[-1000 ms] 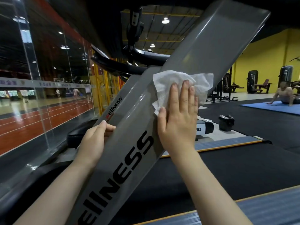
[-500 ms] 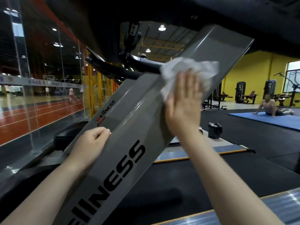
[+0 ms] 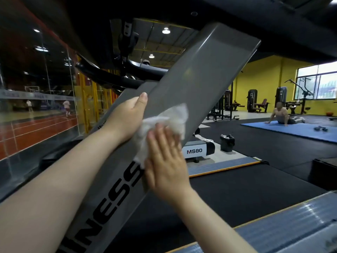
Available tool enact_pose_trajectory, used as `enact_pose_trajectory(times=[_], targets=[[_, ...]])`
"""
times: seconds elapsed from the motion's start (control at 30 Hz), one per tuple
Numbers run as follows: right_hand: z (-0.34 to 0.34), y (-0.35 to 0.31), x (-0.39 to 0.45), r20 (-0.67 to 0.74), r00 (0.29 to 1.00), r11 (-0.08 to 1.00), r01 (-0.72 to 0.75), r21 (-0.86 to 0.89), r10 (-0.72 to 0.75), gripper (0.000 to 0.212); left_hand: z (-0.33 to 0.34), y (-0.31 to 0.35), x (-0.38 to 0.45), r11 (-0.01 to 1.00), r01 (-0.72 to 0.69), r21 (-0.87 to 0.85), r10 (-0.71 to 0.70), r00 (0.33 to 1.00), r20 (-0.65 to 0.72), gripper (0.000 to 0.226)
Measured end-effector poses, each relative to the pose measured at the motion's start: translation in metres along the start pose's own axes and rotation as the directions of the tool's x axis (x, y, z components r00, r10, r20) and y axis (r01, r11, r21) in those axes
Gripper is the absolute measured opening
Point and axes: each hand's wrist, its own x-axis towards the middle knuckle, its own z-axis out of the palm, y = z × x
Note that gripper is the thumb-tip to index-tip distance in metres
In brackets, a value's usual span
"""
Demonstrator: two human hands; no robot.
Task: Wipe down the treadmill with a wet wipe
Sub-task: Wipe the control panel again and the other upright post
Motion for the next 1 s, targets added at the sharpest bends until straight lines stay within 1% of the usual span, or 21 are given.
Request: enact_pose_trajectory(times=[0.03,0.07,0.1,0.13,0.2,0.27,0.33,0.4,0.43,0.47,0.5,0.57,0.6,0.67,0.73,0.83,0.93,1.0], targets=[[0.004,-0.010,-0.014,0.047,0.991,0.992,0.126,-0.008,-0.125,0.061,0.001,-0.001,0.000,1.000,0.000,0.007,0.000,1.000,-0.007,0.054],[0.005,-0.011,-0.022,0.068,0.979,0.981,0.195,-0.021,-0.193,0.062,0.001,-0.001,0.000,1.000,-0.002,0.008,0.002,1.000,-0.002,0.055],[0.004,-0.006,-0.022,0.061,0.980,0.981,0.193,-0.034,-0.191,0.062,0.001,-0.001,0.001,1.000,-0.006,0.005,0.006,1.000,0.005,0.056],[0.002,0.003,-0.013,0.037,0.992,0.992,0.123,-0.042,-0.122,0.063,0.001,-0.002,0.002,1.000,-0.012,0.002,0.012,1.000,0.009,0.057],[-0.007,0.025,0.026,-0.048,0.995,0.995,-0.092,-0.044,0.090,0.064,0.000,-0.004,0.003,1.000,-0.014,0.007,0.014,1.000,0.011,0.058],[-0.025,0.055,0.083,-0.142,0.951,0.957,-0.285,-0.053,0.276,0.064,-0.001,-0.008,0.004,1.000,-0.013,0.003,0.013,1.000,0.024,0.061],[-0.053,0.093,0.137,-0.158,0.892,0.900,-0.435,-0.035,0.424,0.064,0.000,-0.009,0.005,1.000,0.003,-0.027,-0.002,1.000,0.029,0.059],[-0.074,0.118,0.167,-0.150,0.843,0.854,-0.520,0.017,0.516,0.064,0.000,-0.008,0.004,0.999,0.013,-0.043,-0.013,1.000,0.020,0.048],[-0.075,0.118,0.169,-0.146,0.831,0.843,-0.538,0.030,0.536,0.064,0.000,-0.007,0.003,0.999,0.013,-0.038,-0.012,1.000,0.022,0.043],[-0.069,0.109,0.162,-0.147,0.837,0.847,-0.531,0.016,0.527,0.064,-0.001,-0.006,0.002,0.999,0.009,-0.034,-0.008,1.000,0.029,0.041],[-0.061,0.093,0.149,-0.143,0.862,0.870,-0.493,-0.012,0.487,0.065,-0.002,-0.005,0.001,0.999,0.006,-0.031,-0.005,0.999,0.037,0.043],[-0.048,0.065,0.117,-0.087,0.929,0.926,-0.367,-0.088,0.359,0.065,-0.004,-0.005,0.000,1.000,0.010,-0.021,-0.009,0.999,0.048,0.052],[-0.047,0.062,0.110,-0.048,0.951,0.942,-0.310,-0.128,0.306,0.066,-0.004,-0.006,0.000,1.000,0.006,-0.005,-0.006,0.999,0.051,0.057],[-0.062,0.082,0.127,0.001,0.974,0.955,-0.220,-0.201,0.225,0.067,-0.005,-0.006,-0.001,0.999,-0.022,0.029,0.020,0.998,0.062,0.063],[-0.081,0.115,0.162,-0.012,0.971,0.939,-0.234,-0.253,0.239,0.067,-0.004,-0.006,-0.001,0.998,-0.040,0.039,0.037,0.997,0.067,0.065],[-0.097,0.151,0.185,-0.038,0.942,0.912,-0.334,-0.239,0.334,0.067,-0.006,-0.006,-0.002,0.998,-0.029,0.051,0.025,0.997,0.067,0.065],[-0.079,0.136,0.155,-0.065,0.895,0.883,-0.447,-0.146,0.442,0.067,-0.006,-0.004,-0.003,0.997,-0.036,0.074,0.031,0.997,0.076,0.064],[-0.071,0.123,0.133,-0.071,0.888,0.883,-0.459,-0.103,0.453,0.067,-0.006,-0.006,-0.002,0.996,-0.048,0.080,0.042,0.997,0.071,0.066]])
